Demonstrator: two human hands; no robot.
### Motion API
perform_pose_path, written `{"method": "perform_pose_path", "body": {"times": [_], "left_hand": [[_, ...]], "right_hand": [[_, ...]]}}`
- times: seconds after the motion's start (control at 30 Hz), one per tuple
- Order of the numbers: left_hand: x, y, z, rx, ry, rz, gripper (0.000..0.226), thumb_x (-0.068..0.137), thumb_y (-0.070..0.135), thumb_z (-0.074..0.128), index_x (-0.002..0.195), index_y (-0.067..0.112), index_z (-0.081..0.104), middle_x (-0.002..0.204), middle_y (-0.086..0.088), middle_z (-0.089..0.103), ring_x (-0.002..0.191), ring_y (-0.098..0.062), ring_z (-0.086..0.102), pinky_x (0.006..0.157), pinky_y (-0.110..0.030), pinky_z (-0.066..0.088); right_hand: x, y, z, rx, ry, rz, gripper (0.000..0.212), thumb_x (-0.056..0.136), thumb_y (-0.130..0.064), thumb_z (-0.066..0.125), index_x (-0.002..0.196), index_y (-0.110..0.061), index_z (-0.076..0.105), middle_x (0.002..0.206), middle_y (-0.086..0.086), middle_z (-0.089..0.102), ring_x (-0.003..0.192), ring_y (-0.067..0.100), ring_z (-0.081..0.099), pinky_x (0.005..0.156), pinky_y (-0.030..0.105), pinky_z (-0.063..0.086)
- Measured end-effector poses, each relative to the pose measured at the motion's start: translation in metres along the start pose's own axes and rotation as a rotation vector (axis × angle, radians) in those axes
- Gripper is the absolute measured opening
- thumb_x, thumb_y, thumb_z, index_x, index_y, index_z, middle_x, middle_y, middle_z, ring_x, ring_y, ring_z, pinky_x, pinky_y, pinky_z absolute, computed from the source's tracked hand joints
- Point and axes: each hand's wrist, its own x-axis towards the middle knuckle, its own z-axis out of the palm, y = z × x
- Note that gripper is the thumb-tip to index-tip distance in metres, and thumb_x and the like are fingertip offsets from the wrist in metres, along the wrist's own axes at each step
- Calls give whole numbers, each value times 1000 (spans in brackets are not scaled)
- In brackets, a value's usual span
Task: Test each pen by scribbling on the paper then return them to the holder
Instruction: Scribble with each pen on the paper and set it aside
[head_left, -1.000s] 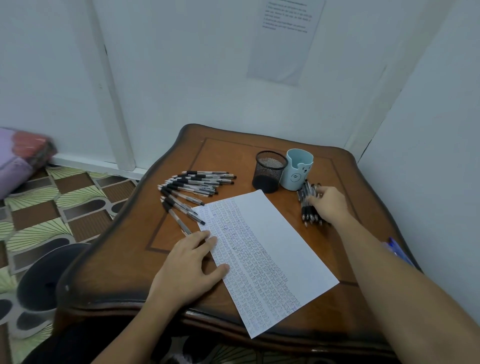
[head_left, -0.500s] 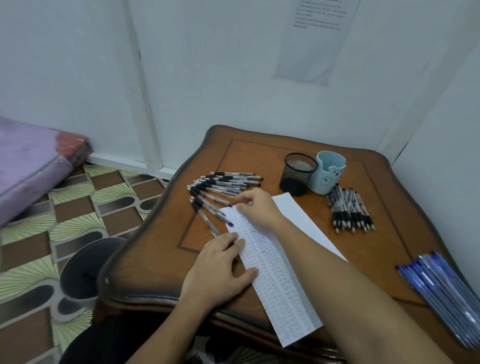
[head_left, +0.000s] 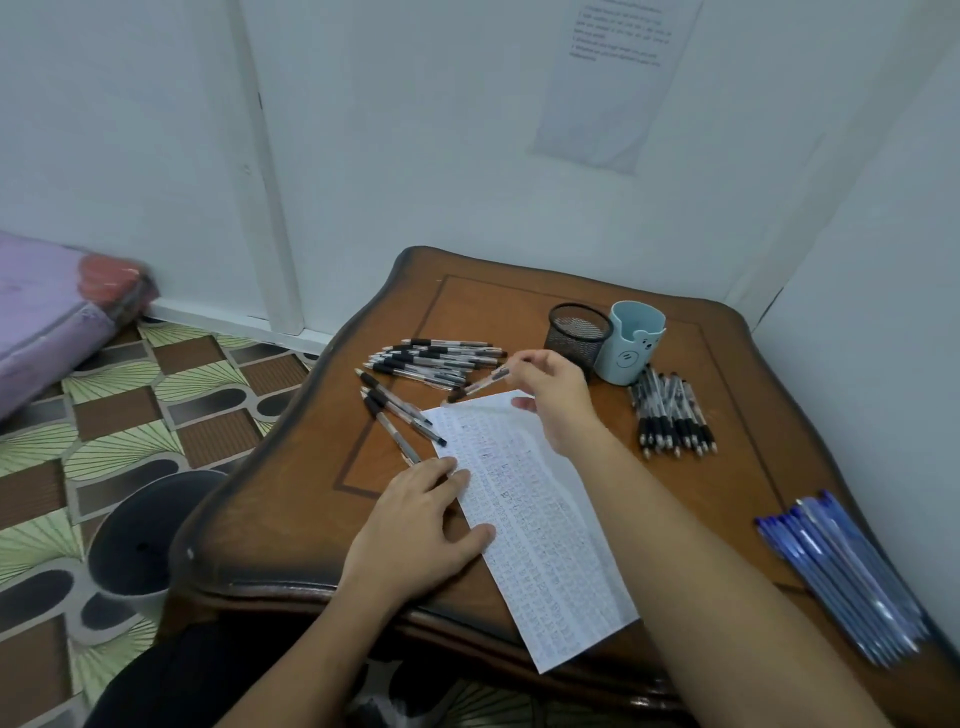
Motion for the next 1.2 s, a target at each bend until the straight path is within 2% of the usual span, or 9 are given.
{"method": "perform_pose_path", "body": {"times": [0.17,0.23,0.37,0.6,0.73,0.87,1.0,1.07,1.2], "left_hand": [[0,4,-3,-1,-33,-21,96,68,82,25,144,26,43,152,10,33,140,-9,25,114,-26,17],[-1,5,-4,-10,-41,-32,98,67,83,24,145,27,43,153,10,32,140,-9,24,115,-27,17],[0,7,-5,2,-69,-47,101,65,85,22,146,28,41,154,11,30,141,-9,23,115,-29,17],[0,9,-7,14,-80,-43,109,60,92,21,146,27,41,154,10,31,141,-9,23,116,-30,17],[0,9,-6,6,-61,-45,103,63,87,23,145,27,43,153,9,33,141,-9,24,116,-30,18],[1,8,-4,11,-52,-34,100,66,85,26,144,25,45,152,8,35,139,-9,27,115,-30,19],[0,7,-2,-3,-41,-46,99,66,84,29,143,24,47,151,8,37,139,-10,28,115,-31,20],[1,8,-3,-8,-31,-44,99,66,84,29,142,23,48,150,7,38,138,-10,29,114,-30,20],[1,8,-3,-6,-35,-50,98,66,84,31,142,24,48,150,8,38,138,-11,29,114,-32,21]], "right_hand": [[-35,-18,-46,374,54,19,11,108,-25,39,106,-22,49,73,4,66,61,21,65,65,39,58],[-48,-18,-60,384,71,23,18,109,-30,35,113,-28,52,64,3,49,45,13,42,45,24,42],[-69,-16,-79,277,26,30,14,108,-29,39,108,-28,53,64,1,43,46,9,23,41,18,18],[-91,-12,-96,202,2,-56,17,99,-20,56,114,-13,56,51,-1,39,43,10,33,42,23,34],[-98,-6,-108,285,45,-4,49,107,-24,37,77,-10,73,64,8,57,63,16,56,70,35,50],[-107,12,-126,177,44,93,64,97,-56,33,95,-4,71,66,12,60,58,17,54,57,29,42],[-117,37,-132,95,-41,17,30,78,-43,67,69,-14,64,61,7,56,50,16,45,42,22,34],[-121,44,-131,60,-14,-15,36,83,-42,63,66,-12,56,53,2,49,42,11,38,38,19,29],[-124,50,-129,-70,-70,-69,38,98,-31,51,84,2,66,70,17,69,48,13,58,43,20,41]]}}
